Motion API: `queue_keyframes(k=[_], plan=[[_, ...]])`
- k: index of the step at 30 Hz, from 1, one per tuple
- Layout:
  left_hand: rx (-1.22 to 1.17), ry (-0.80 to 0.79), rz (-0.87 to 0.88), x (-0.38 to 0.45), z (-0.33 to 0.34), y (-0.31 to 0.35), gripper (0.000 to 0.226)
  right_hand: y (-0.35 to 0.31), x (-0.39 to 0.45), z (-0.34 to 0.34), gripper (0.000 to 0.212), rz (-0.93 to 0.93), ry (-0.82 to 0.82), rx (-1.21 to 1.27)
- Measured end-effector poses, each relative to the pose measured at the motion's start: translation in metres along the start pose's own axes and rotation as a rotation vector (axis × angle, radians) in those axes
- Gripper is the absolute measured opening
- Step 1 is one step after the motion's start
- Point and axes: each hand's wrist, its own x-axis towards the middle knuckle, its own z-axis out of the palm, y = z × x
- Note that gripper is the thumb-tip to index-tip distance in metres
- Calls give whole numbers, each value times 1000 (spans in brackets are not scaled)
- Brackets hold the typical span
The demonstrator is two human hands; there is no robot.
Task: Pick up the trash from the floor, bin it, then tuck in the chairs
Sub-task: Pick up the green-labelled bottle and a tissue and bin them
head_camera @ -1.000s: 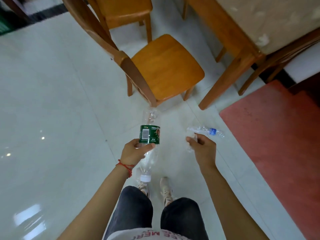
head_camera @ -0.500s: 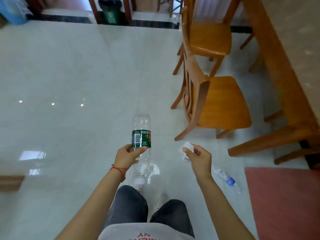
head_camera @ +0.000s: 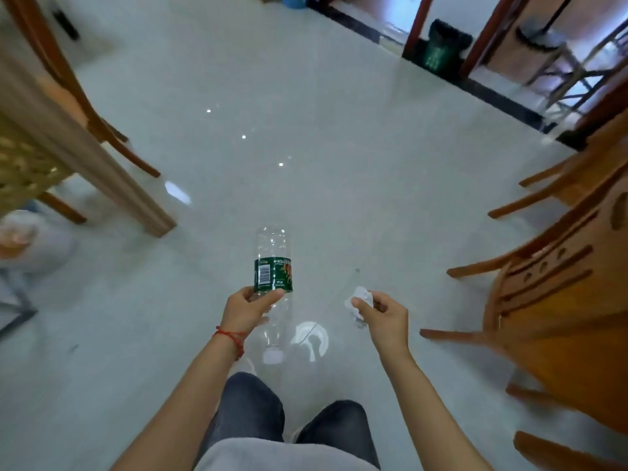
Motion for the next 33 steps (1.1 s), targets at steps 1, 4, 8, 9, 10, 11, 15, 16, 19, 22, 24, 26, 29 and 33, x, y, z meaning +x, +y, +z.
queue_keyframes(k=[1, 4, 8, 9, 10, 11, 15, 16, 19, 22, 24, 26, 29, 33], plan=[[-23, 24, -5, 4, -17, 1, 34, -5, 2, 19, 14, -8, -29, -17], [-59, 81, 0, 18, -68, 7, 32, -19, 5, 77, 12, -12, -108, -68], [-100, 151, -1, 44, -132, 20, 30, -41, 12, 152, 17, -24, -183, -108], [-109, 165, -7, 52, -147, 24, 30, -47, 14, 169, 18, -33, -193, -113], [-113, 178, -12, 58, -160, 27, 30, -53, 16, 184, 18, -38, -199, -110], [-115, 188, -14, 66, -173, 31, 31, -59, 19, 199, 17, -37, -205, -103], [-100, 186, -31, 93, -207, 44, 30, -80, 31, 239, 11, -26, -216, -106], [-100, 183, -35, 101, -211, 49, 30, -84, 35, 247, 11, -22, -216, -111], [-108, 177, -38, 126, -215, 66, 28, -94, 54, 262, 17, -14, -208, -135], [-118, 171, -28, 154, -209, 87, 20, -108, 81, 273, 15, -14, -194, -145], [-105, 159, -23, 174, -204, 103, 18, -120, 103, 279, 12, -12, -180, -136], [-90, 144, -23, 196, -197, 121, 19, -134, 129, 285, 9, -8, -168, -120], [-61, 115, -21, 229, -182, 152, 25, -155, 165, 290, 8, 8, -129, -95], [-21, 68, 1, 271, -157, 197, 29, -181, 208, 287, 9, 36, -95, -61]])
